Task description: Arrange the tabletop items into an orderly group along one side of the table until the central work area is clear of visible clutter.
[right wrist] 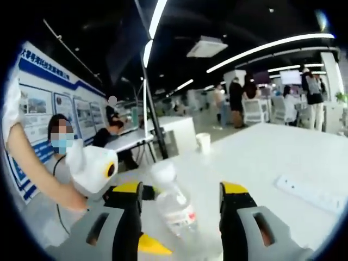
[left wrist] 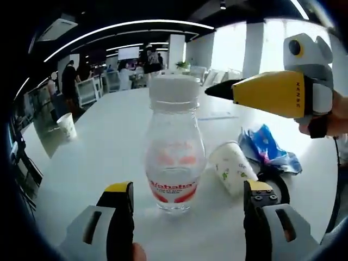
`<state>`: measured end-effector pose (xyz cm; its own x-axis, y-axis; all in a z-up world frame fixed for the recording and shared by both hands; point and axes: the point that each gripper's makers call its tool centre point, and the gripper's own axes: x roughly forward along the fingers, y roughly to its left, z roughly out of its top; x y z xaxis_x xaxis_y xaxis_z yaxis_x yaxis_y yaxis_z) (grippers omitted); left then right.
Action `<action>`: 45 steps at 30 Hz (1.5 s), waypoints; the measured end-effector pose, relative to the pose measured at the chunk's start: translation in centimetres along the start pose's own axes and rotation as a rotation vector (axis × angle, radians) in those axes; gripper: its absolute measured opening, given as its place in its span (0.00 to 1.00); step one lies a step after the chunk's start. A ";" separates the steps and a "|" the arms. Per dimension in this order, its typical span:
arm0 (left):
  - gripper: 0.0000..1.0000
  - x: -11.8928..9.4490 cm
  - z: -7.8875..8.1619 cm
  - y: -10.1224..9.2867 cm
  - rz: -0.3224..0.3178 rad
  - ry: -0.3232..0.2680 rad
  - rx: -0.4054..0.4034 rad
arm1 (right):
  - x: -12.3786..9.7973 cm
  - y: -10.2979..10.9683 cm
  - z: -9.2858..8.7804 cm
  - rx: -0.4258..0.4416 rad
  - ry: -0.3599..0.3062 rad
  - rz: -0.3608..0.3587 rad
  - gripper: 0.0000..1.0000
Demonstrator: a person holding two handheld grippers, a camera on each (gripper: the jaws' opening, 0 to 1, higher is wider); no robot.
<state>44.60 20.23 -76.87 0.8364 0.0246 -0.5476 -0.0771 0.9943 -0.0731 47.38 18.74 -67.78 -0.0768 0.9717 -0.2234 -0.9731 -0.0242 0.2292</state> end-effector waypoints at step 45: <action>0.94 -5.2 -1.7 -1.4 -0.014 0.056 0.033 | -6.1 1.3 -2.2 0.012 0.096 -0.054 0.64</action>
<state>39.49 18.58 -75.32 0.8053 0.0052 -0.5928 -0.0464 0.9974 -0.0543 46.06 12.22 -68.23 -0.0455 0.9446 -0.3251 -0.9737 0.0308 0.2257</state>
